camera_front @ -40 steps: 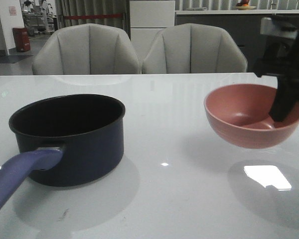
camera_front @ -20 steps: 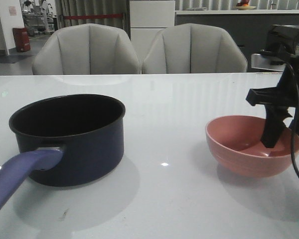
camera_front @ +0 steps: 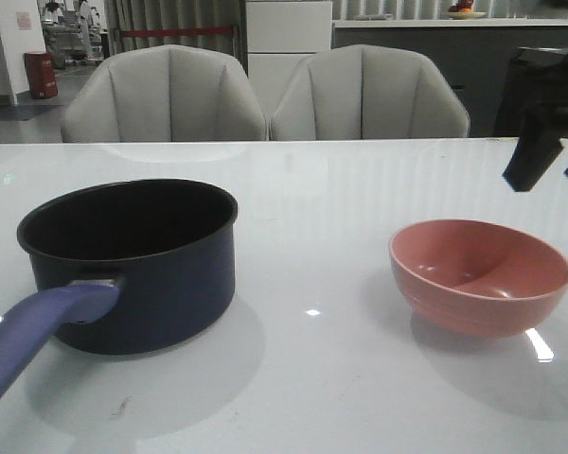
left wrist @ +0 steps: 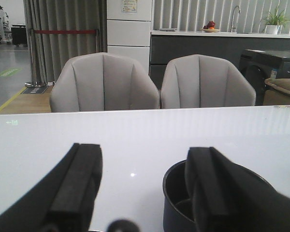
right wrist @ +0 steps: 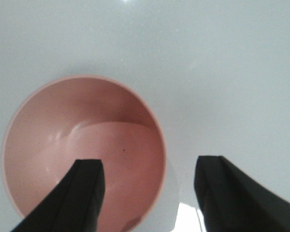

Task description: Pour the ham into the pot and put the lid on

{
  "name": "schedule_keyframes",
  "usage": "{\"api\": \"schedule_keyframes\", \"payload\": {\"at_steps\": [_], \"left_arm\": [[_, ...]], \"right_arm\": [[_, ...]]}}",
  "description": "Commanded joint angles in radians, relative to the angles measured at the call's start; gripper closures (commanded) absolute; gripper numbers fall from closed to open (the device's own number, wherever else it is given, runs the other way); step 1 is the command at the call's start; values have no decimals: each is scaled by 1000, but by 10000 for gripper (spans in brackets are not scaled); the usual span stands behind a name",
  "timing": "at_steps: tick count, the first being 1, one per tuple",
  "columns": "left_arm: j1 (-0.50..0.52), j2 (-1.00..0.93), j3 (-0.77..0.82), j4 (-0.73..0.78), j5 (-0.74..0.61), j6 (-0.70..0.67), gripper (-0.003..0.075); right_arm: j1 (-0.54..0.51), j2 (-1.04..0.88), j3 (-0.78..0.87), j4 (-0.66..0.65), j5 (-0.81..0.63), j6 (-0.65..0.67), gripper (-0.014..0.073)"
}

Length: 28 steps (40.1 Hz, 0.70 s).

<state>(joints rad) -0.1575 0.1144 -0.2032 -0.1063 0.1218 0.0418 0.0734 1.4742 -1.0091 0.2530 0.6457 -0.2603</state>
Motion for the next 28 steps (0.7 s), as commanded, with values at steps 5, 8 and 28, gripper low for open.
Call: {"api": "schedule_keyframes", "payload": {"at_steps": [5, 8, 28], "left_arm": [[-7, 20, -28, -6, -92, 0, 307], [-7, 20, -28, -6, -101, 0, 308], [-7, 20, -28, -7, -101, 0, 308]], "right_arm": [[28, -308, 156, 21, -213, -17, 85], [50, -406, 210, 21, -257, -18, 85], [115, -1100, 584, 26, -457, -17, 85]]}}
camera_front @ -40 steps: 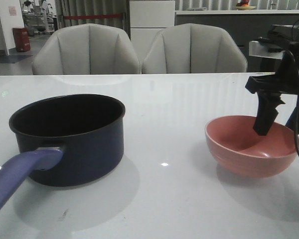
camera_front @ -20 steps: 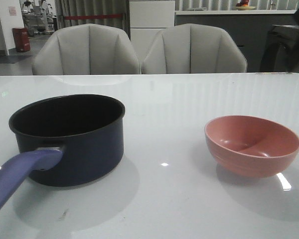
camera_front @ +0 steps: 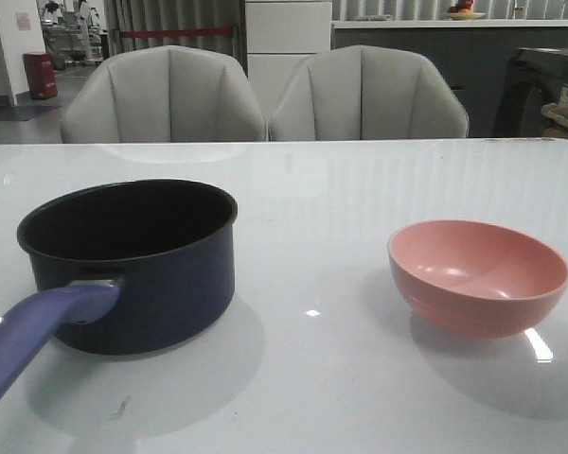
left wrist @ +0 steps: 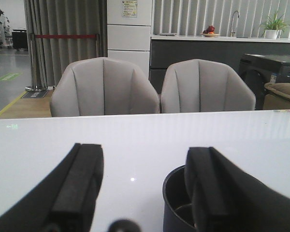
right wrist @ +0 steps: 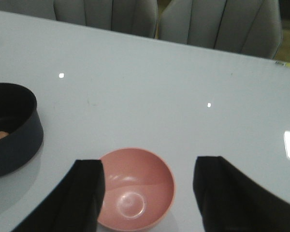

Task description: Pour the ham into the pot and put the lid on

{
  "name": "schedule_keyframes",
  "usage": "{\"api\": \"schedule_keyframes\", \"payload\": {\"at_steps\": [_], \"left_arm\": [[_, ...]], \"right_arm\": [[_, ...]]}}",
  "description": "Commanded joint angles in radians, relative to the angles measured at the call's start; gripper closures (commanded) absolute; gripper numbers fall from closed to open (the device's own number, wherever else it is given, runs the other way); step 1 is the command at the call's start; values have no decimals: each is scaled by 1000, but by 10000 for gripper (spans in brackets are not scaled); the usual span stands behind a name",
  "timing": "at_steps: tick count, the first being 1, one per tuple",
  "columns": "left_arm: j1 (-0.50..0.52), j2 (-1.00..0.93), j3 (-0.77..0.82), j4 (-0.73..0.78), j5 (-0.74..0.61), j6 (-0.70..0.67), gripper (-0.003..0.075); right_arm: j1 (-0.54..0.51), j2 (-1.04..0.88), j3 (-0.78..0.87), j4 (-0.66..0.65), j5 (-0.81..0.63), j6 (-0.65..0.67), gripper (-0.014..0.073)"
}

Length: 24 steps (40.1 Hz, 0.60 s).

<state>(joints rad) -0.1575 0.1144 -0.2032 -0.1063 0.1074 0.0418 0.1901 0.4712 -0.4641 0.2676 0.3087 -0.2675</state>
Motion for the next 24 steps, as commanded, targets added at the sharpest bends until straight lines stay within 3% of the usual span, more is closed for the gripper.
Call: {"api": "schedule_keyframes", "payload": {"at_steps": [1, 7, 15, 17, 23, 24], "left_arm": [[-7, 20, -28, -7, -87, 0, 308], [-7, 20, -28, -7, -83, 0, 308], [-7, 20, -28, -7, -83, 0, 308], [-7, 20, -28, -8, -81, 0, 308], [-7, 20, -28, -8, -83, 0, 308], [-7, 20, -28, -8, -85, 0, 308]], "right_arm": [[-1, -126, 65, 11, -127, -9, 85], [-1, -273, 199, 11, -139, -9, 85], [-1, -315, 299, 11, -260, -9, 115], [-1, -315, 301, 11, -270, -9, 175], [-1, -315, 301, 11, -273, -9, 471], [-1, -315, 301, 11, -273, -9, 461]]}}
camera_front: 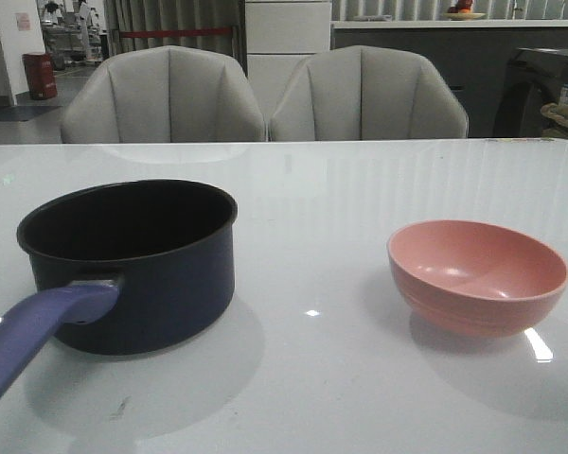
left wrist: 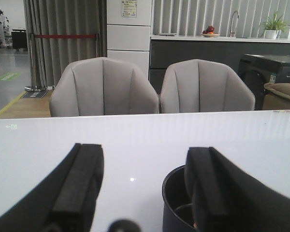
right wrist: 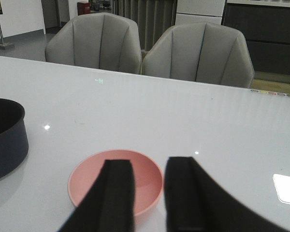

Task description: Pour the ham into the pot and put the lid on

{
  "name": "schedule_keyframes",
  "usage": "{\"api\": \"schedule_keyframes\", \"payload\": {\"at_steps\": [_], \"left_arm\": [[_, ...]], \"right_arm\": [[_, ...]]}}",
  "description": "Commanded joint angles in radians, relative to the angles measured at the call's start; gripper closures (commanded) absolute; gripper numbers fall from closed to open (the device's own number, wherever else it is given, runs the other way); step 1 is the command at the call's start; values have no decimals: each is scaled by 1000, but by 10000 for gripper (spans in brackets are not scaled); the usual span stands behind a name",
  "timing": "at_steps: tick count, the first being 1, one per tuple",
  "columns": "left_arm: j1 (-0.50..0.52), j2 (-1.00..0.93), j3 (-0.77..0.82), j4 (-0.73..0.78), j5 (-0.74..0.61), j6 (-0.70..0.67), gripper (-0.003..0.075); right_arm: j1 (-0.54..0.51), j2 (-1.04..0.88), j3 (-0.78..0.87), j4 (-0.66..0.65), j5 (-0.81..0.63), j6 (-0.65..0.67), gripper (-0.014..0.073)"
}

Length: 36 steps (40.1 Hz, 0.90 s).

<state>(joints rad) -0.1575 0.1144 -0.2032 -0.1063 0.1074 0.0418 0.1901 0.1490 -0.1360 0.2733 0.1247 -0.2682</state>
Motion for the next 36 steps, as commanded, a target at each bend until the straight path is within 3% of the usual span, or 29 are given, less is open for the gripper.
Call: {"api": "schedule_keyframes", "payload": {"at_steps": [1, 11, 15, 19, 23, 26, 36], "left_arm": [[-7, 20, -28, -8, -86, 0, 308], [-7, 34, -28, -11, -88, 0, 302], [-7, 81, -46, -15, -56, 0, 233], [-7, 143, -99, -15, 12, 0, 118], [-5, 217, -164, -13, 73, 0, 62], [-1, 287, -226, -8, 138, -3, 60], [128, 577, -504, -6, 544, -64, 60]], "right_arm": [[-1, 7, -27, 6, -90, -9, 447], [-1, 7, -27, 6, -90, -9, 441], [-1, 7, -27, 6, -90, -9, 441], [-1, 7, -27, 6, -90, -9, 441], [-1, 7, -27, 6, -90, -9, 441], [-1, 7, -27, 6, -90, -9, 441], [-1, 7, -27, 6, -90, -9, 441]]}}
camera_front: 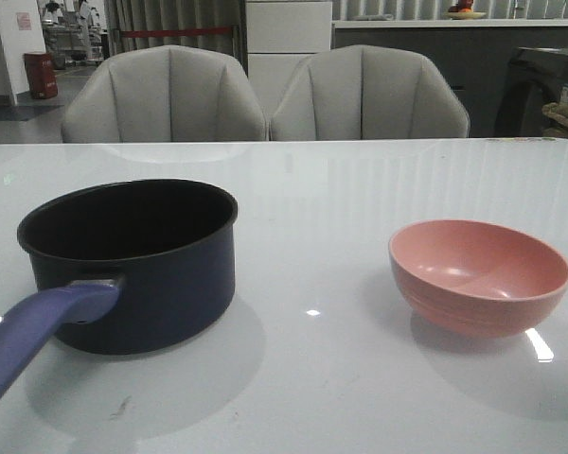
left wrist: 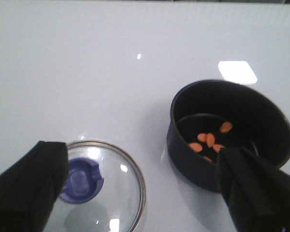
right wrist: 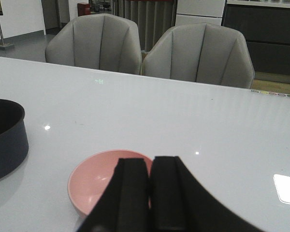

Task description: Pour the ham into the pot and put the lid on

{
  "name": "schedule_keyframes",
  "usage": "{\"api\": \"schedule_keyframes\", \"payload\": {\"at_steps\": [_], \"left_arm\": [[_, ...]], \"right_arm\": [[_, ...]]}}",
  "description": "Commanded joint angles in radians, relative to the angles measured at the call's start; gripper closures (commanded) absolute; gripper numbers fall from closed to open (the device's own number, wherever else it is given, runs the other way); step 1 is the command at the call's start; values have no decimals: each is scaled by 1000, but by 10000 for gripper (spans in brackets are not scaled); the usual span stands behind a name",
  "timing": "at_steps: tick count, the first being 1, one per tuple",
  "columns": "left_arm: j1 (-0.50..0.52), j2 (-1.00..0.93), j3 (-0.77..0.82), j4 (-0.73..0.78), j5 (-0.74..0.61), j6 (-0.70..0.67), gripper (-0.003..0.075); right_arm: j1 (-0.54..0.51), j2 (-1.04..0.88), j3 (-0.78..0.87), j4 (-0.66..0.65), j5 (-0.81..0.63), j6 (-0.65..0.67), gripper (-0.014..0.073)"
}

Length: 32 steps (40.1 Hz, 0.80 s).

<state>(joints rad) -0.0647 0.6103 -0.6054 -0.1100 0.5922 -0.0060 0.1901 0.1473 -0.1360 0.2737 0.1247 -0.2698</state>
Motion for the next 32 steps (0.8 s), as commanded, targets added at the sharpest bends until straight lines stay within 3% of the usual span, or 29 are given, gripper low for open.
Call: {"api": "schedule_keyframes", "payload": {"at_steps": [1, 9, 22, 32], "left_arm": [[55, 113, -132, -3, 89, -17, 61], [161, 342, -273, -9, 273, -17, 61], [163, 681, -374, 15, 407, -17, 62], [163, 828, -432, 40, 410, -17, 62]], "right_arm": [[-1, 9, -27, 5, -90, -7, 441], [-1, 9, -27, 5, -90, -7, 441], [-1, 9, -27, 5, -90, -7, 441], [-1, 9, -27, 5, -90, -7, 441]]}}
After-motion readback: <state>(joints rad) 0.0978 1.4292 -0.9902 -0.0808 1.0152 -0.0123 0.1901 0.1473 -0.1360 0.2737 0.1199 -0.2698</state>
